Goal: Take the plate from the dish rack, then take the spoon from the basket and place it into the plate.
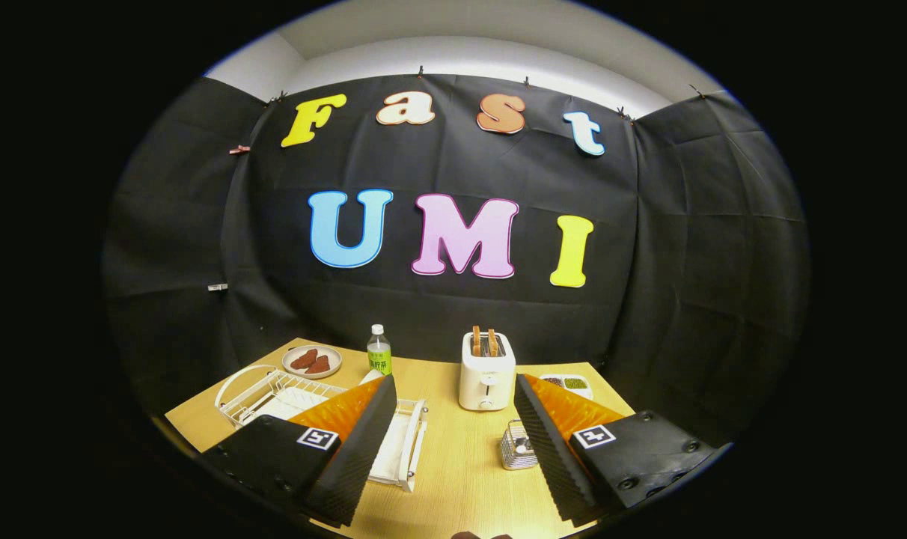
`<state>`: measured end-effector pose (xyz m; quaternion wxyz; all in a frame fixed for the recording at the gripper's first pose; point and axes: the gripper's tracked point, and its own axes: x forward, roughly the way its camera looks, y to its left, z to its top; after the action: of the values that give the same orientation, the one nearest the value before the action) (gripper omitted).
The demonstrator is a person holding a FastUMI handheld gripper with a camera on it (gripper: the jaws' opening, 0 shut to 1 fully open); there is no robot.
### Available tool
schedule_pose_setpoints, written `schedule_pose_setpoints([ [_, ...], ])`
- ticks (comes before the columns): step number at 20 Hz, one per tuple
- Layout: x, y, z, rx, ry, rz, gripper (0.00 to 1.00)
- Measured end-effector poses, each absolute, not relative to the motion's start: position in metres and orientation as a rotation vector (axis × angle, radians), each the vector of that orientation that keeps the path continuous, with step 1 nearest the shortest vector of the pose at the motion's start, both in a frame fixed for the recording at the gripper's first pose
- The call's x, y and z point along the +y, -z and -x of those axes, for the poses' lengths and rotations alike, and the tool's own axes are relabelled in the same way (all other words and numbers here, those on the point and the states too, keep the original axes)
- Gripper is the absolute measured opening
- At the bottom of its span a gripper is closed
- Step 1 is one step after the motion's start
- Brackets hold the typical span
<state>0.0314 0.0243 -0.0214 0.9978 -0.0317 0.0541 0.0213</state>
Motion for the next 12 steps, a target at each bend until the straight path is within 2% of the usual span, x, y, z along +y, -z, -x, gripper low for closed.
schedule_pose_setpoints([
  [8, 0.061, 0.033, -0.094, 0.203, -0.141, 0.036, 0.98],
  [12, 0.087, 0.066, -0.126, 0.364, -0.199, -0.006, 0.98],
])
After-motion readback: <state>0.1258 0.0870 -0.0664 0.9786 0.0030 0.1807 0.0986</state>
